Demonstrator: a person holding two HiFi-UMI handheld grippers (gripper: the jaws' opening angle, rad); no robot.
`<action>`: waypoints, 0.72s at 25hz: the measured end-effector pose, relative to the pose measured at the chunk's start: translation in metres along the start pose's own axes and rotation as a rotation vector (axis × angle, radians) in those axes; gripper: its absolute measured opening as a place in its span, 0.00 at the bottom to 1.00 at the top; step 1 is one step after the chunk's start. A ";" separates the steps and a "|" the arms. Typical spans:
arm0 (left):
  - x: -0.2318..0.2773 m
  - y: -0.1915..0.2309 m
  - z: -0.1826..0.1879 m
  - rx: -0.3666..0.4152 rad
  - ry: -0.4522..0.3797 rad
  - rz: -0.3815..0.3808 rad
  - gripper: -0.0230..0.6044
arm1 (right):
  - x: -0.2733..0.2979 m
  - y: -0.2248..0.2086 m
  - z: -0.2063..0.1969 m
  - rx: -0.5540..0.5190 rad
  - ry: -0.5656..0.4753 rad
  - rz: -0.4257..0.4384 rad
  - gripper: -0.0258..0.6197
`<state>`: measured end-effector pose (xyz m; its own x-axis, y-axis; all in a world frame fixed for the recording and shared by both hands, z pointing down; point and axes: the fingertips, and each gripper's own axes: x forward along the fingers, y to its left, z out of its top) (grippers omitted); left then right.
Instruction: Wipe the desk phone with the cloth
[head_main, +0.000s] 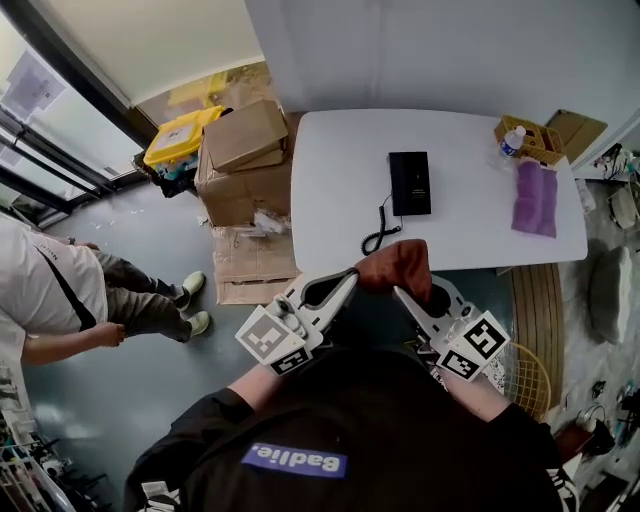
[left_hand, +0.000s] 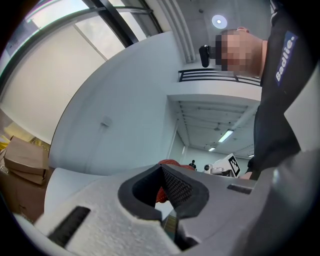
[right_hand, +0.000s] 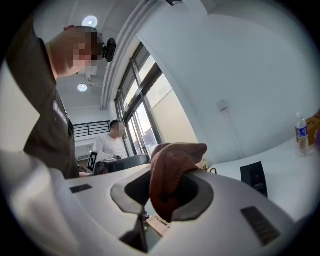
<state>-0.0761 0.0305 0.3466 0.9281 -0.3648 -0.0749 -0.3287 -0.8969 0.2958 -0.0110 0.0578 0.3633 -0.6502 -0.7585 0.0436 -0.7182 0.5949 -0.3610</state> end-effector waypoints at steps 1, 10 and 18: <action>0.000 0.009 0.002 -0.003 0.002 -0.009 0.05 | 0.007 -0.003 0.001 -0.001 0.001 -0.009 0.18; 0.013 0.061 0.012 -0.022 0.008 -0.023 0.05 | 0.049 -0.032 0.014 0.000 0.007 -0.029 0.18; 0.052 0.086 0.012 -0.018 -0.018 0.066 0.05 | 0.065 -0.086 0.026 0.012 0.039 0.054 0.18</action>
<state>-0.0582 -0.0689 0.3571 0.9010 -0.4279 -0.0717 -0.3861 -0.8660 0.3178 0.0150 -0.0499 0.3729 -0.6970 -0.7145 0.0604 -0.6793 0.6310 -0.3746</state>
